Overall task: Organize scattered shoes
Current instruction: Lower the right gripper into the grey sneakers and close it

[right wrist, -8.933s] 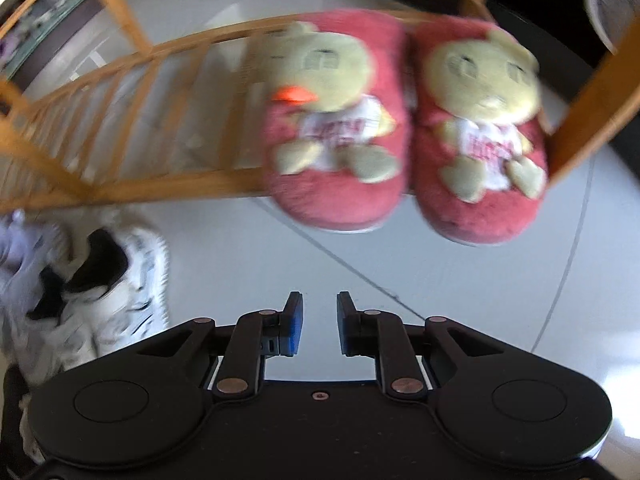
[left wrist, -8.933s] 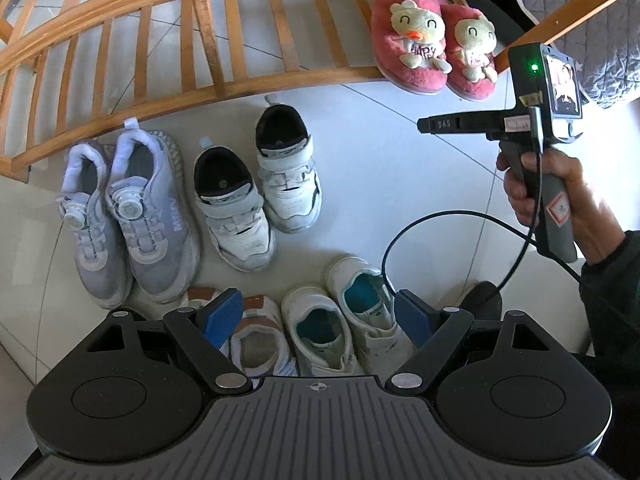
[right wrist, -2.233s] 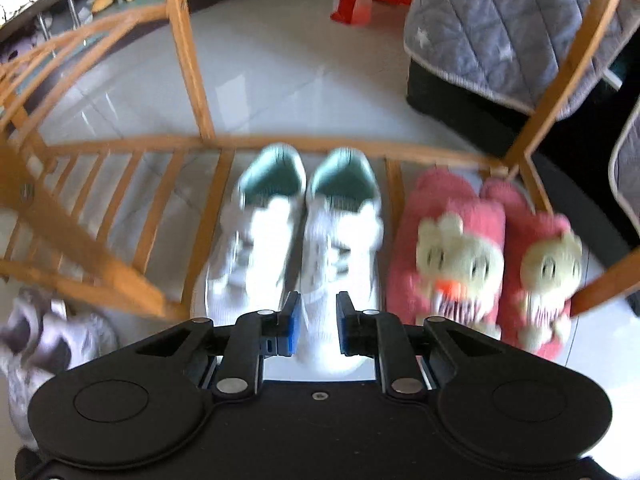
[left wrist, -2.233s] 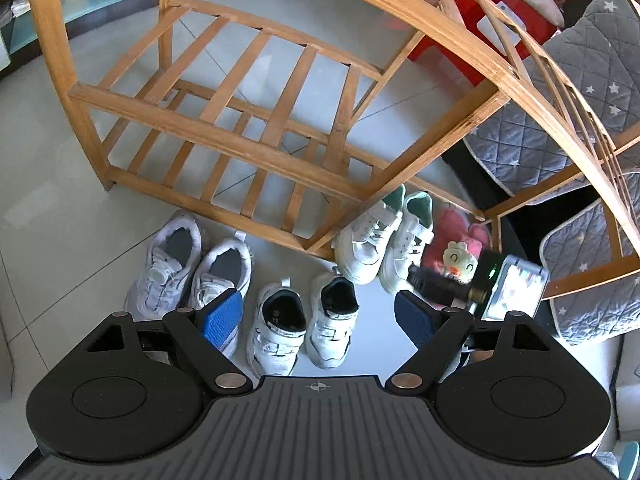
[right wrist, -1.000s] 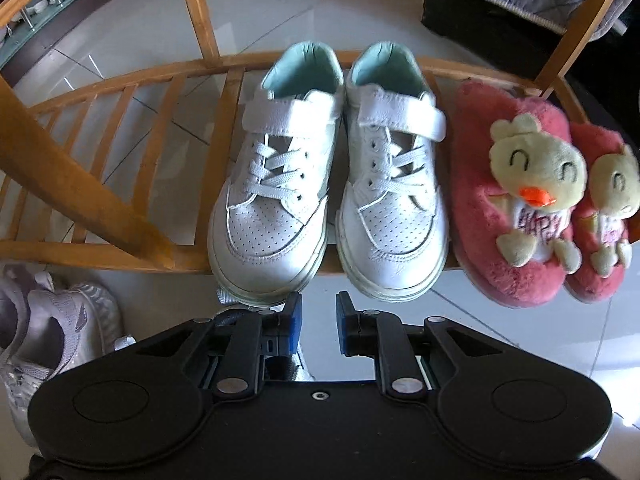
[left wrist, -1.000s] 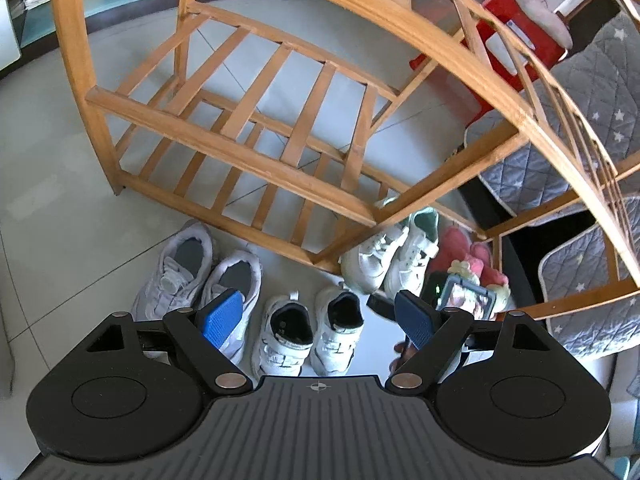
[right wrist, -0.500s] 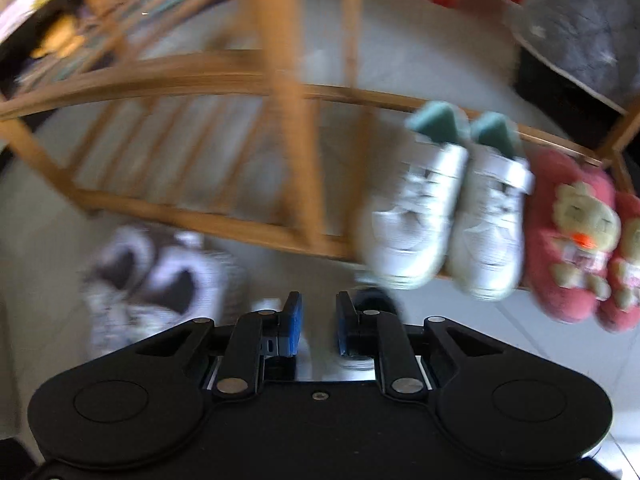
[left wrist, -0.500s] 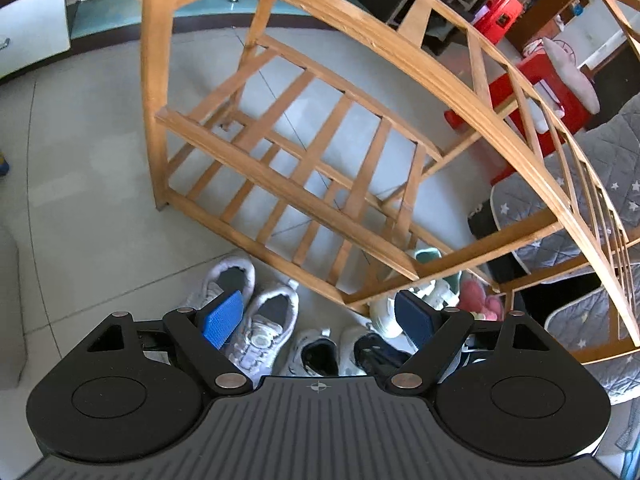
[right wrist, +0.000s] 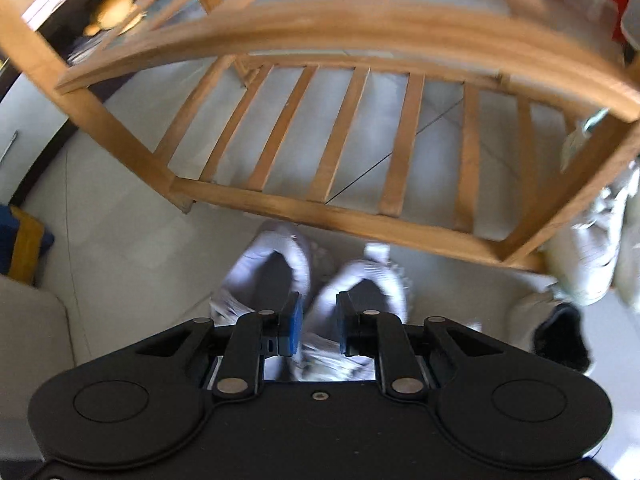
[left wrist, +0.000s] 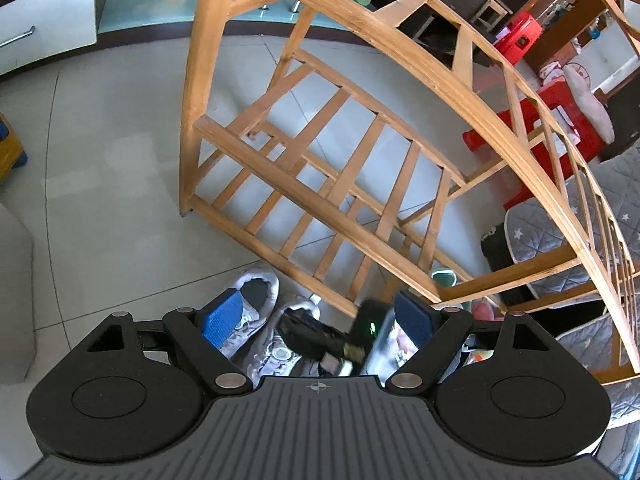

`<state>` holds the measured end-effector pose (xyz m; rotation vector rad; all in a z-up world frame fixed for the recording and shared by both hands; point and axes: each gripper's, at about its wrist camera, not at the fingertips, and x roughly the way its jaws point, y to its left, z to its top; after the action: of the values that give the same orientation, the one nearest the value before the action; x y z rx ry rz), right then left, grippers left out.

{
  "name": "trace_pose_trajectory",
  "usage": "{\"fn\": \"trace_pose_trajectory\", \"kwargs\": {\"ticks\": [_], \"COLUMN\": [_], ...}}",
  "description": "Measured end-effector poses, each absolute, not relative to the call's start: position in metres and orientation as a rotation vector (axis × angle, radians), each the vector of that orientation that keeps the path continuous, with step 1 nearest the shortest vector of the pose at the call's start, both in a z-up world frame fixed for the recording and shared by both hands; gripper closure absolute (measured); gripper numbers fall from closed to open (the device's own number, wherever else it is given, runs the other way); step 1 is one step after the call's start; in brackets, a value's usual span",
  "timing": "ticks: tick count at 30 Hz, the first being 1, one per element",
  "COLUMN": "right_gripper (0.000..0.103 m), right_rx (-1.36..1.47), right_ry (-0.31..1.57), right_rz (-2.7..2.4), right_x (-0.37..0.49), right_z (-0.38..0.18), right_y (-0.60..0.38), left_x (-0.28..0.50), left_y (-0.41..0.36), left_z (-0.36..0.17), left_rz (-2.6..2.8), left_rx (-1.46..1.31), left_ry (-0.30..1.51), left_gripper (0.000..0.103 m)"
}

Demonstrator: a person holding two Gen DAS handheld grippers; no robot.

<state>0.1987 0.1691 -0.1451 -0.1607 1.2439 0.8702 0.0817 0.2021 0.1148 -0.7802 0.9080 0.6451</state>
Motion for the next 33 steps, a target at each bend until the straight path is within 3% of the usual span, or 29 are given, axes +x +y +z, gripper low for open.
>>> {"fn": "trace_pose_trajectory", "kwargs": {"ticks": [6,14,28,33], "right_gripper": [0.084,0.066,0.065,0.074], "right_rx": [-0.125,-0.017,-0.175,-0.175], "right_ry": [1.3,1.384,1.371,1.332], "right_rz": [0.777,0.739,0.663,0.674], "right_x": [0.197,0.206,0.199,0.193], "right_z": [-0.161,-0.182,-0.209,-0.206], "right_y": [0.181,0.173,0.209,0.201], "left_x": [0.076,0.076,0.082,0.085], "left_y": [0.207,0.205,0.198,0.195], "left_z": [0.114,0.112,0.106,0.106], "left_rz": [0.656,0.645,0.637,0.632], "left_rx": [-0.786,-0.777,-0.749,-0.762], "left_ry": [0.906,0.918,0.951,0.949], "left_gripper": [0.019,0.019,0.019,0.019]}}
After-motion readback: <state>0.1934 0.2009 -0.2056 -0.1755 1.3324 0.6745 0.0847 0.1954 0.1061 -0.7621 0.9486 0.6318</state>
